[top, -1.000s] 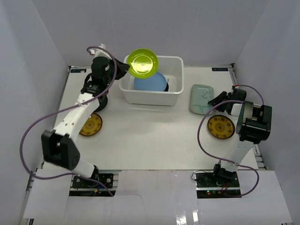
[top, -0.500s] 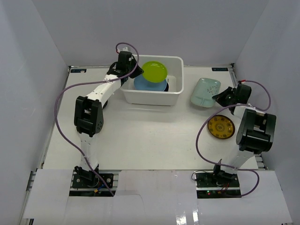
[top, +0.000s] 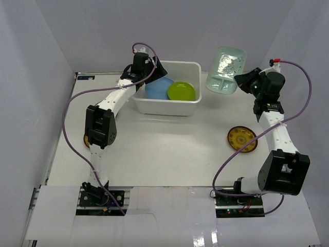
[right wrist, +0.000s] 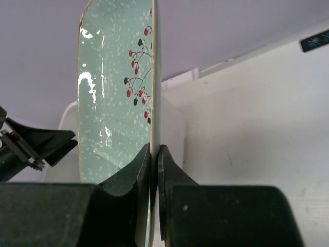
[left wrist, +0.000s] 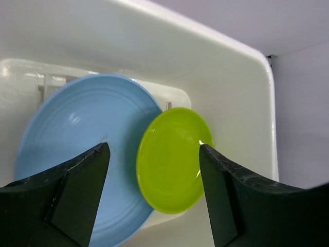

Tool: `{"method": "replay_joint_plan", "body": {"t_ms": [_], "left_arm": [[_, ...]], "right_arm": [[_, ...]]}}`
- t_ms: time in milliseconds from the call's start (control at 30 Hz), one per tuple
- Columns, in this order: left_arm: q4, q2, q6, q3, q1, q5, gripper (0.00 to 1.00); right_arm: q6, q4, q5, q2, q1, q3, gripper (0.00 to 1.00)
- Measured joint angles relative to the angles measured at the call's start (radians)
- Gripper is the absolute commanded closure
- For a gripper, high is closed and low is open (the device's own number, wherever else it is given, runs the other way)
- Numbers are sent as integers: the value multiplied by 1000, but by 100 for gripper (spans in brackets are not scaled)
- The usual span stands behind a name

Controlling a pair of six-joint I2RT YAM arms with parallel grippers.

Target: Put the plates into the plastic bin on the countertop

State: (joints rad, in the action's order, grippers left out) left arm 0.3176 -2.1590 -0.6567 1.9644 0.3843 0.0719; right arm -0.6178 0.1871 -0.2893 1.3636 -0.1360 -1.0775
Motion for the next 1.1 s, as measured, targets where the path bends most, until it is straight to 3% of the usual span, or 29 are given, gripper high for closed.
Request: {"method": "replay_joint_plan", "body": {"t_ms": [133, 300, 433, 567, 733, 967, 1067, 1100], "left_arm": [[5, 53, 28, 3, -18, -41, 22], [-26, 328, 45, -243, -92, -121, 23], [-89, 600, -21, -525, -303, -115, 23], [-132, 762, -94, -809, -586, -123, 23], [-126, 726, -116, -975, -691, -72, 20], [-143, 472, -3, -902, -751, 51, 20], [-159, 346, 51, -837, -763, 115, 22], [-161, 310, 70, -818, -766, 139, 22]], "right_arm": [[31, -40, 40, 56, 150, -139, 92], [52, -63, 33, 247, 364, -357, 92], [66, -108, 19, 426, 444, -521, 92], [106, -189, 49, 603, 475, -682, 92], [170, -286, 93, 767, 502, -832, 92], [218, -364, 98, 838, 523, -857, 91], [222, -367, 101, 838, 534, -851, 77], [220, -365, 101, 838, 536, -848, 61]]}}
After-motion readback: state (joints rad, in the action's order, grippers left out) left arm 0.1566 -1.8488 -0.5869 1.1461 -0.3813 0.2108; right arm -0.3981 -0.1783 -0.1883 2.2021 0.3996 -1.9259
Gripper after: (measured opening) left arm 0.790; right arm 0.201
